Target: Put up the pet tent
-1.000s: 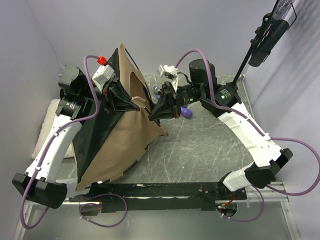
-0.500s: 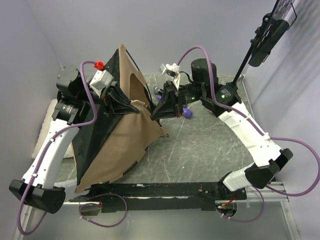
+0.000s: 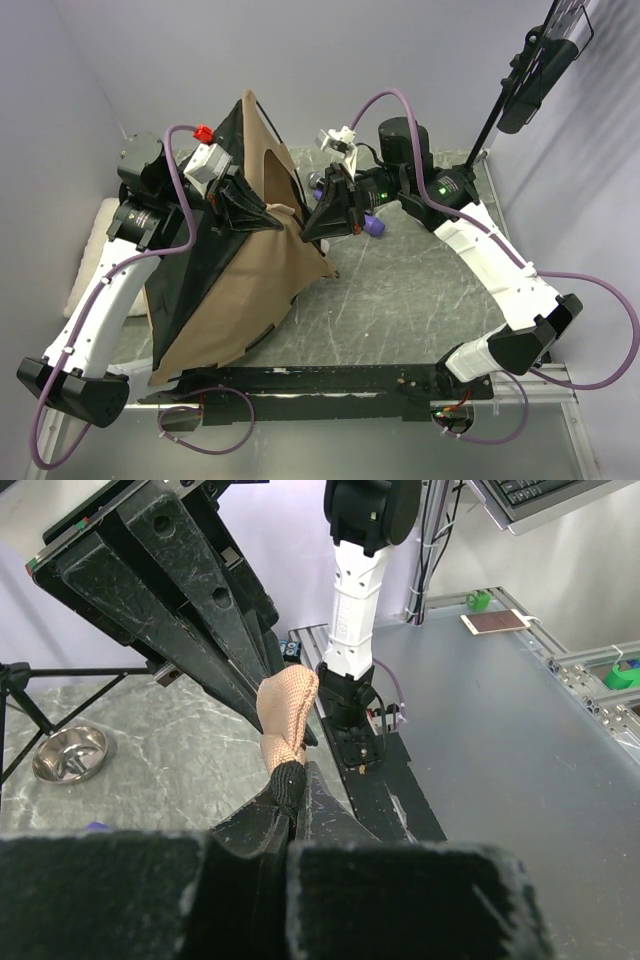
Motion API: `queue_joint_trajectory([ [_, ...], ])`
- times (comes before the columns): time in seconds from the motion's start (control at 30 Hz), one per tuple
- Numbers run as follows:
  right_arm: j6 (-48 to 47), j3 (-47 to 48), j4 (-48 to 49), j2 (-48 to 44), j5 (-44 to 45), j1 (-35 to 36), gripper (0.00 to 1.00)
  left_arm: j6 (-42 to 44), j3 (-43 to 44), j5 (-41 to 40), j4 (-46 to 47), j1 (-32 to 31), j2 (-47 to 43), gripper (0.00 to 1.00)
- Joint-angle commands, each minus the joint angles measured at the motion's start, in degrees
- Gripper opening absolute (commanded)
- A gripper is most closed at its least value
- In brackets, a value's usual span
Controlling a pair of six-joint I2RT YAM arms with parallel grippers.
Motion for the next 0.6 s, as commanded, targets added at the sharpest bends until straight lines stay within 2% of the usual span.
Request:
queue_joint_trajectory([
  [0.0,0.51,-1.45,-10.87,2.71,3.92,-0.66,0.00,0.16,4.12,3.70,7.97,-0.24,-3.70,0.01],
  [0.57,-3.80,1.72,-13.69,2.98,4.36,0.58,0.00,-5.63,2.81,3.00,6.39,-3.49,-1.77,0.01],
])
